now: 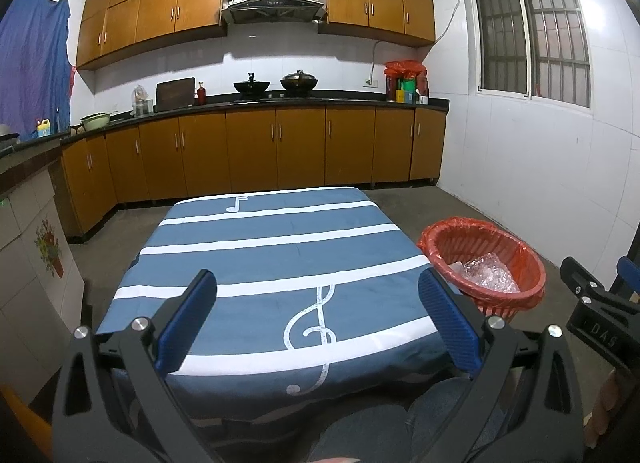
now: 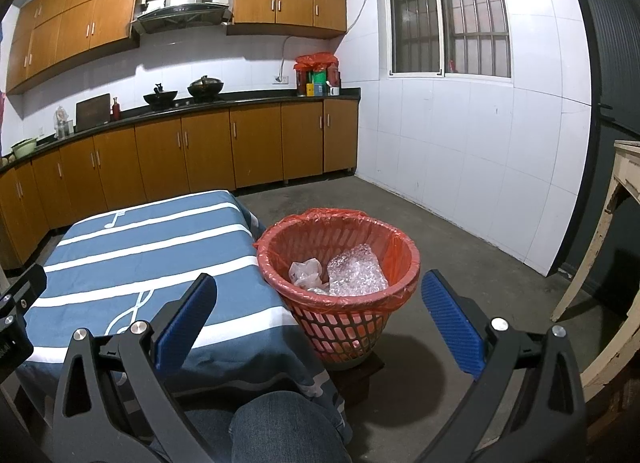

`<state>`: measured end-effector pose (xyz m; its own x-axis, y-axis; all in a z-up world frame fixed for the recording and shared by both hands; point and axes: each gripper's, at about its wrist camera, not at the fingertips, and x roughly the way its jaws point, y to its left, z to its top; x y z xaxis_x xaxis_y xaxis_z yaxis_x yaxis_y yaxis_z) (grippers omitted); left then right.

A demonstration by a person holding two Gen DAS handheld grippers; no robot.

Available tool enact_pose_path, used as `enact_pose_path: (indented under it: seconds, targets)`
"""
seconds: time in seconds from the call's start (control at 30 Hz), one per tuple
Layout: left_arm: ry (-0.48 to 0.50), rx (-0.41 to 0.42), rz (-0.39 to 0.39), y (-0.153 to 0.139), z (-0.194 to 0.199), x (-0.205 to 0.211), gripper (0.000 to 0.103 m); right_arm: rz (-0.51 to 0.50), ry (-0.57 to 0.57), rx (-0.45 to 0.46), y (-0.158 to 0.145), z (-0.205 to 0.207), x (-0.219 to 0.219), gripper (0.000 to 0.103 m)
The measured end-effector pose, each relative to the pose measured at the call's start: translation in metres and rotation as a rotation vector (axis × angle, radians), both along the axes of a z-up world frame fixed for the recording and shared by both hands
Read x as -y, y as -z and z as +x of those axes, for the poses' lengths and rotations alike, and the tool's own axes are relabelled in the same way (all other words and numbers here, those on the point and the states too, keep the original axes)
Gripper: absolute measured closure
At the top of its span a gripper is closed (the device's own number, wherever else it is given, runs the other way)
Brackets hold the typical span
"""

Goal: Collect trash

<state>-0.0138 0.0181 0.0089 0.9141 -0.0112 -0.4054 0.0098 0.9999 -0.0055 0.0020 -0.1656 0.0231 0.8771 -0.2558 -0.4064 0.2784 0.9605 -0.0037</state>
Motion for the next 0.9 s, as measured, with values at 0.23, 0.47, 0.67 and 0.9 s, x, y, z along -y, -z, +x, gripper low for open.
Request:
enact_pose_path:
  seconds: [0.23, 0.47, 0.67, 0.9]
  targets:
    - [-0.003, -0.009, -0.006, 0.0024, 0.0021, -0.0015, 0.004, 0.000, 0.000, -0.001, -0.0001, 0.0005, -0.0006, 0.002]
    - [-0.003, -0.010, -0.008, 0.0033, 0.0031, -0.0023, 0.004, -0.001, 0.000, 0.000, -0.0003, 0.0002, -0.0013, 0.002]
    - [-0.003, -0.010, -0.006, 0.0028, 0.0031, -0.0021, 0.004, 0.001, 0.000, -0.002, -0.0003, 0.0004, -0.0009, 0.002]
    - [-0.003, -0.013, -0.006, 0.0032, 0.0035, -0.0018, 0.004, 0.001, -0.001, -0.003, -0.0004, 0.0010, -0.0005, 0.002]
